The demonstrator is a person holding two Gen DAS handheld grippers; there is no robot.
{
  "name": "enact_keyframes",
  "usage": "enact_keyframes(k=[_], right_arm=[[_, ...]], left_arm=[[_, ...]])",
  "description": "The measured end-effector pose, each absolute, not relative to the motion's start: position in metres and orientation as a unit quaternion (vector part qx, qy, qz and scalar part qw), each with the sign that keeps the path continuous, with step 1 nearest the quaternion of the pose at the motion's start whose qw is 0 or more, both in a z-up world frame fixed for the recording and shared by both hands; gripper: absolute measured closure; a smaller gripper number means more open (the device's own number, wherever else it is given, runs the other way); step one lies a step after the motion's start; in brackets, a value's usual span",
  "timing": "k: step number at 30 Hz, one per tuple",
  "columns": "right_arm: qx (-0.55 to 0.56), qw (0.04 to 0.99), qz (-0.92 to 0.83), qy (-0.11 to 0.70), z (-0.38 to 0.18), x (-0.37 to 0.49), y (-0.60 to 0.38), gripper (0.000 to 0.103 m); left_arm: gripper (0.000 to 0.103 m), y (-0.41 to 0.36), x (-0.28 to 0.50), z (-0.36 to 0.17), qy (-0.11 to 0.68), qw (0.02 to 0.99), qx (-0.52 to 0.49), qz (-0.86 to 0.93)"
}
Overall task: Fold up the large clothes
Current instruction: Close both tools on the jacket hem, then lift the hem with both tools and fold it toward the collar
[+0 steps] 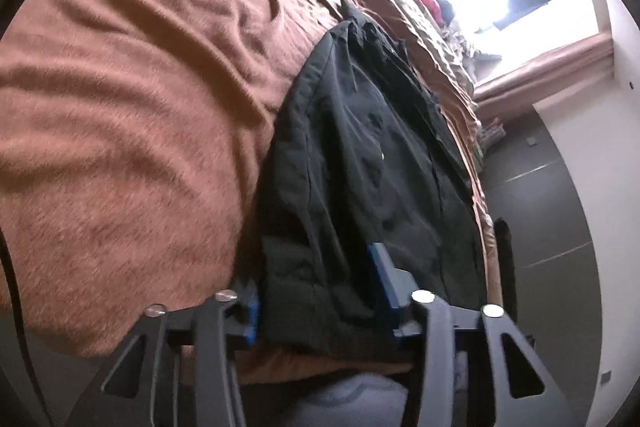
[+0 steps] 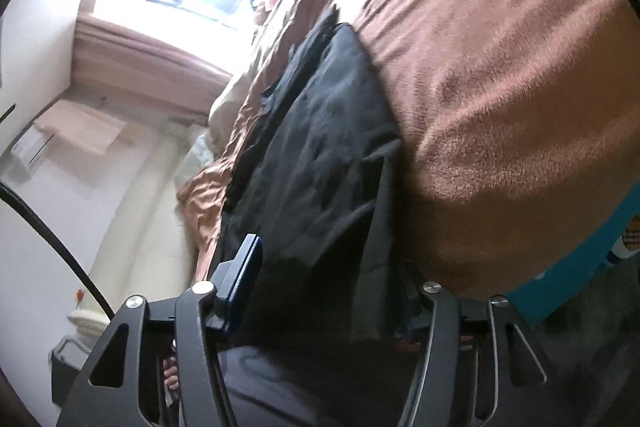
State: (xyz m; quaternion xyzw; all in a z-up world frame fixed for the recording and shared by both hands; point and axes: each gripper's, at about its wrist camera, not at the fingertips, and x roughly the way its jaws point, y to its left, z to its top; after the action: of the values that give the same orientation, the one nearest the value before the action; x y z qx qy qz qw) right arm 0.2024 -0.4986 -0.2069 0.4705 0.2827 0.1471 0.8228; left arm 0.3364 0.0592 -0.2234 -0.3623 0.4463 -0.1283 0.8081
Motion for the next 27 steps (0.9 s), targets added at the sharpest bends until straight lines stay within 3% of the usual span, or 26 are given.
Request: enact_keyframes(k=[3, 4, 5, 6, 10, 27], right_arm=[[0.483, 0.820, 0.131, 0.278, -0.204, 0.200, -0.492, 0.061], [0.482, 0.820, 0.119, 0.284, -0.203, 0.202, -0.490, 0.073], [0.480, 0.821, 0.108, 0.290, -0.202, 0.200, -0.487, 0.092], [0.479, 0.822, 0.097, 0.293, -0.199, 0.202, -0.485, 0.098], [0.475, 0.831, 0.099, 0.273, -0.172, 0.195, -0.476, 0.102], [0.432, 0.868, 0.165, 0.181, -0.036, 0.097, -0.458, 0.103]], left_arm=[[0.073, 0.050, 0.349, -0.222, 0.458, 0.814, -0.342, -0.104], [0.081, 0.051, 0.351, -0.224, 0.463, 0.814, -0.339, -0.095], [0.088, 0.051, 0.355, -0.226, 0.467, 0.813, -0.336, -0.086], [0.090, 0.052, 0.355, -0.226, 0.469, 0.814, -0.335, -0.074], [0.098, 0.059, 0.348, -0.214, 0.446, 0.830, -0.331, -0.056], [0.101, 0.085, 0.285, -0.109, 0.339, 0.867, -0.360, -0.062]])
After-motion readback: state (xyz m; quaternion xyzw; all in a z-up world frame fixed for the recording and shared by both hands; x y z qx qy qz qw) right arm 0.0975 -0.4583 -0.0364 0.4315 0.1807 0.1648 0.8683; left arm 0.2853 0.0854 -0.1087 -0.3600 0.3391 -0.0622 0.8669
